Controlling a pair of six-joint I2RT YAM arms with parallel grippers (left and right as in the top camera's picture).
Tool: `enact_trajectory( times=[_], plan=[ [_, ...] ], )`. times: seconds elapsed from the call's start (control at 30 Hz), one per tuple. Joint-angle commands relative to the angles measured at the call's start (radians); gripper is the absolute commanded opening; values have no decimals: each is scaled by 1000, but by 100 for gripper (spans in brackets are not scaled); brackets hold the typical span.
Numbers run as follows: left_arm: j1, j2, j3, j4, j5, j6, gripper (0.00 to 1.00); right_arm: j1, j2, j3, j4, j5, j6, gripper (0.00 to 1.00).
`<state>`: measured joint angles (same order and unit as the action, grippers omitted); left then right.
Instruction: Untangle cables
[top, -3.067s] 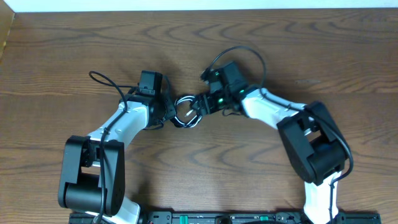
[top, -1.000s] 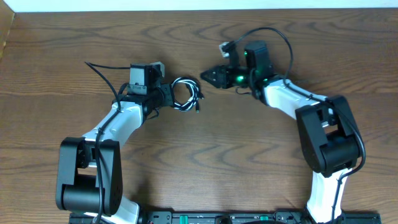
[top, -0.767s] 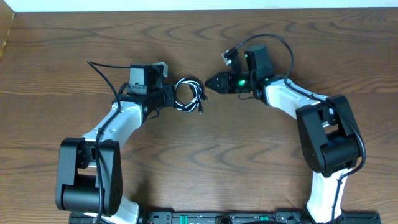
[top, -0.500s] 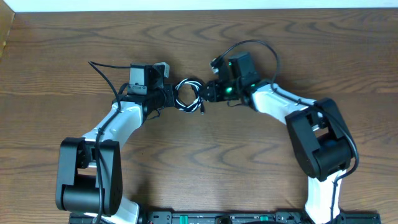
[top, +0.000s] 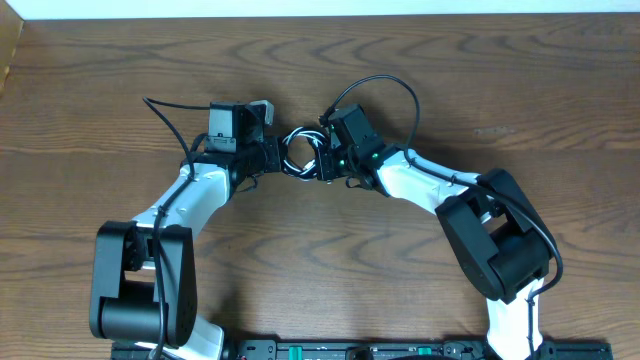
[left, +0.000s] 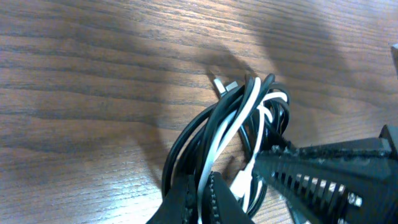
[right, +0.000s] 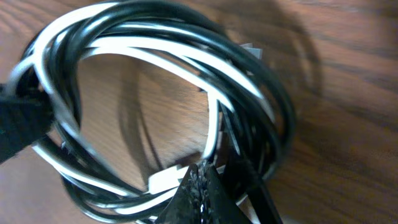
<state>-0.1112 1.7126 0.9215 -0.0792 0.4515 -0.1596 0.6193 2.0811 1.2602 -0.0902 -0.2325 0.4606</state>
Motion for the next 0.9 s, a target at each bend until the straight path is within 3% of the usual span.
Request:
enact_trajectory(
  times=[0.0, 0.27, 0.33, 0.37, 0.4, 0.57, 0.67, 0.73, 0.87],
  plan=[
    [5, -27, 6, -2, 12, 7, 7, -15, -29, 37, -55, 102, -32, 1],
    [5, -27, 6, -2, 12, 5, 6, -15, -39, 178, -279, 245, -92, 2],
    [5, -27, 6, -2, 12, 5, 7, -14, -39, 195, -288, 216, -123, 11],
    [5, -27, 6, -2, 12, 5, 7, -14, -40, 199, -281, 162, -136, 25],
    [5, -27, 6, -2, 12, 5, 8, -14, -39, 199, -275, 135, -135, 34],
    [5, -27, 6, -2, 12, 5, 8, -9, -36, 198, -257, 109, -106, 42],
    [5, -27, 6, -2, 12, 5, 8, 7, -34, 198, -254, 111, -106, 43],
    [5, -27, 6, -2, 12, 5, 7, 21, -33, 197, -254, 130, -106, 38],
    [5, -27, 6, -2, 12, 5, 8, 48, -33, 190, -254, 253, -106, 37]
  ],
)
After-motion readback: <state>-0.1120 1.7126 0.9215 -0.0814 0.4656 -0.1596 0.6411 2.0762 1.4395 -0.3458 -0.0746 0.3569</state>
